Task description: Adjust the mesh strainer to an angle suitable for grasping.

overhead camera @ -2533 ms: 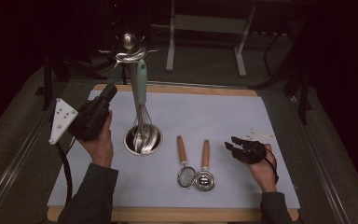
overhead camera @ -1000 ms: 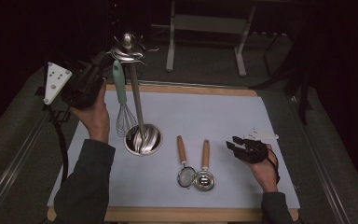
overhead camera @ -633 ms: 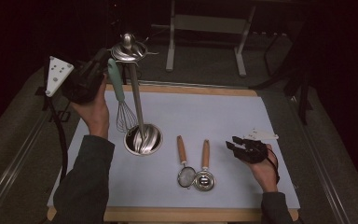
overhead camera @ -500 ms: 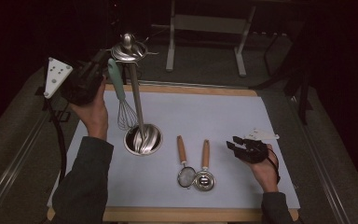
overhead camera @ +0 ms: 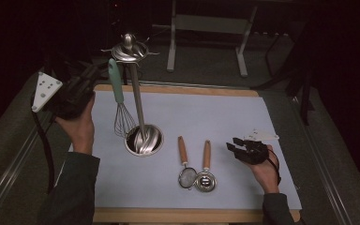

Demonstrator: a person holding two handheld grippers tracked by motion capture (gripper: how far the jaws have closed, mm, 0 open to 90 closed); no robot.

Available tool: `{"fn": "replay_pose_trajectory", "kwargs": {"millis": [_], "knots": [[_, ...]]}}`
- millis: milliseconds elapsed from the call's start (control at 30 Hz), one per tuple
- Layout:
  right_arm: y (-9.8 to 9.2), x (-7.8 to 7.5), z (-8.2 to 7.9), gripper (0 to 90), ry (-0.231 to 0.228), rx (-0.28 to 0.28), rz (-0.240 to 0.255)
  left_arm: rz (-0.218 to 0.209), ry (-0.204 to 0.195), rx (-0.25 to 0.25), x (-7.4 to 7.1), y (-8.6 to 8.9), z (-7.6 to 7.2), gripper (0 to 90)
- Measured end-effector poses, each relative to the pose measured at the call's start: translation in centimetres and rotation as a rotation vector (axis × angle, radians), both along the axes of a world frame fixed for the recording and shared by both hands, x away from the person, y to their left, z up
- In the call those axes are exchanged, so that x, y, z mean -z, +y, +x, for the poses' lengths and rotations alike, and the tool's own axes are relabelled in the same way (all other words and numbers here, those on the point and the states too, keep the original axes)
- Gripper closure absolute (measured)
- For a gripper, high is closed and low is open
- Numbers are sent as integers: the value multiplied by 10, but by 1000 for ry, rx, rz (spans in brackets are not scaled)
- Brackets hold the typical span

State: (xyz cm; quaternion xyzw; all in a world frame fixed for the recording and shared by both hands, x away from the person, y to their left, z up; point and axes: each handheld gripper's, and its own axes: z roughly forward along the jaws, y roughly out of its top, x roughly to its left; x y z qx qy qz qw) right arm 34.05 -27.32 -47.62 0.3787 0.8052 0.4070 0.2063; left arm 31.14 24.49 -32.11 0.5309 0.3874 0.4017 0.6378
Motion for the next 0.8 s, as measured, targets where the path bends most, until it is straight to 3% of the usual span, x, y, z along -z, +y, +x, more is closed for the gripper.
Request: {"fn": "replay_pose_trajectory", "kwargs": {"millis": [200, 233, 333, 567, 800], "knots": [[3, -1, -1, 597, 16, -7, -4, 40, 90, 29, 28, 8, -4, 723], [3, -1, -1, 593, 17, -7, 0, 40, 90, 29, 28, 8, -4, 714], [6, -2, -2, 588, 24, -13, -4, 21, 137, 47, 48, 13, -9, 691], [14, 0, -1, 570, 39, -44, -20, 34, 226, 44, 91, 17, -16, 666], [22, 1, -2, 553, 50, -66, -37, 38, 292, 36, 120, 23, -22, 662]]}}
